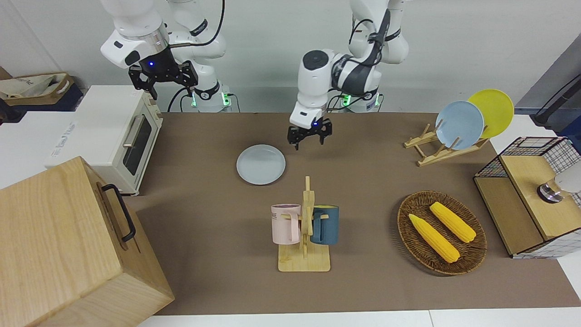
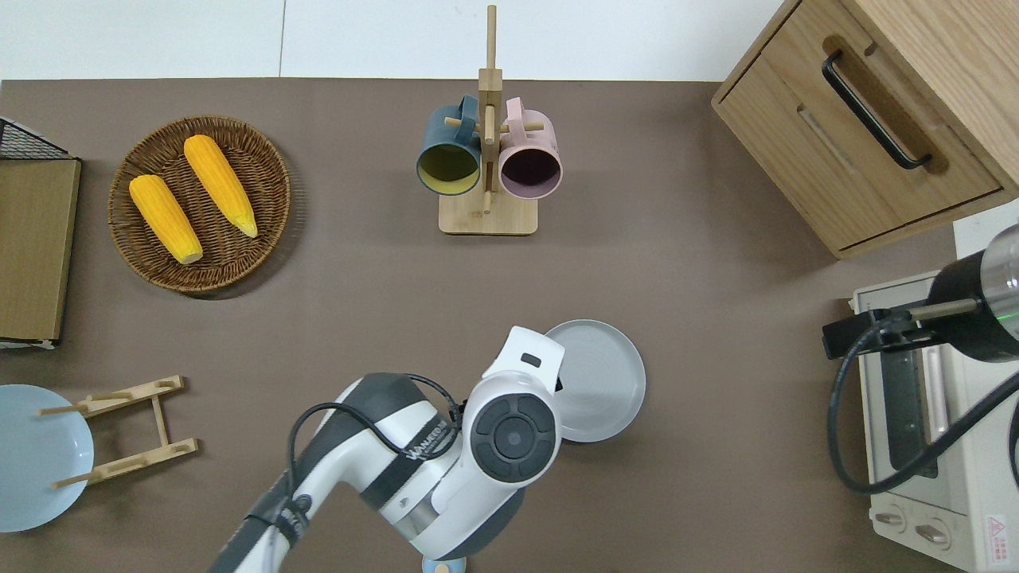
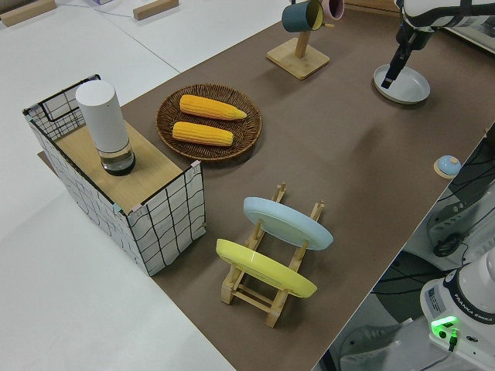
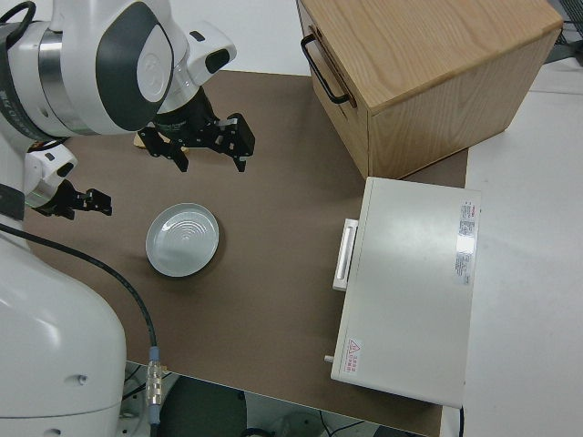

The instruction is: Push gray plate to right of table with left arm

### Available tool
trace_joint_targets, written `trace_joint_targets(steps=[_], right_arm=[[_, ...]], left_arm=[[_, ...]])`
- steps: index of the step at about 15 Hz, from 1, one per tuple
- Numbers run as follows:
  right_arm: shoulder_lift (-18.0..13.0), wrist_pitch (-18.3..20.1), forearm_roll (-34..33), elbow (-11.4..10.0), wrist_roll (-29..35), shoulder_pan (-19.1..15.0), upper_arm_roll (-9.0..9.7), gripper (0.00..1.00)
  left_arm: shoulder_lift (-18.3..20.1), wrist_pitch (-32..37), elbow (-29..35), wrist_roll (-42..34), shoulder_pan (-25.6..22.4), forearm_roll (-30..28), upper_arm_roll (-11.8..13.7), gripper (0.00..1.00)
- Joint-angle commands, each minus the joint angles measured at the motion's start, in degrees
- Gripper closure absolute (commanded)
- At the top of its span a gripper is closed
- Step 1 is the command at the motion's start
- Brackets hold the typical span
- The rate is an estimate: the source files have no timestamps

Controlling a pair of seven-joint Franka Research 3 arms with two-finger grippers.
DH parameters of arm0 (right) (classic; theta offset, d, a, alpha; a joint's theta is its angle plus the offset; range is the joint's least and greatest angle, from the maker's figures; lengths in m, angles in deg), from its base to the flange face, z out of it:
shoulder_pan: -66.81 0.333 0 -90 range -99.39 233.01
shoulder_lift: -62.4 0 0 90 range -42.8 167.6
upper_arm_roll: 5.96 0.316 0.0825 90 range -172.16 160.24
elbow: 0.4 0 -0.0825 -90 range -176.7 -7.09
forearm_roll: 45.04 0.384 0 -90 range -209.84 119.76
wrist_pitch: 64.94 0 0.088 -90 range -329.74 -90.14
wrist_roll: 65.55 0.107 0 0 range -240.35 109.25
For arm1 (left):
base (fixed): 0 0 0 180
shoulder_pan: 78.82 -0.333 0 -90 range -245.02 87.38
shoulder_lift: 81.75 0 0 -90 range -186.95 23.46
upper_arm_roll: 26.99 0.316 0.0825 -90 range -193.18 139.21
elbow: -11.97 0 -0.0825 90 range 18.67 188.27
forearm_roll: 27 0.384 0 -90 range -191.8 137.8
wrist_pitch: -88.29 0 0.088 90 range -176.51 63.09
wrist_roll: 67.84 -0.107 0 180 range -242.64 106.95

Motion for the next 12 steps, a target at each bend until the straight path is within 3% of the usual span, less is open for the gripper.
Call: trace_joint_targets(steps=[1, 6, 12], right_arm=[[-0.14, 0.89, 0.25, 0.53, 0.66, -1.07, 0.92, 0.017], [-0.14, 0.89, 0.25, 0.53, 0.66, -1.07, 0.92, 0.017], [-0.14, 0.89, 0.25, 0.53, 0.66, -1.07, 0.92, 0.017]], left_arm=[[4.02, 8.49, -1.63, -12.27, -6.15, -1.83, 0.23, 0.0], [5.34, 20.45, -10.32, -23.18, -15.04, -3.59, 0.32, 0.0], [5.52, 28.98, -20.42, -29.61, -22.86, -3.59, 0.32, 0.0]])
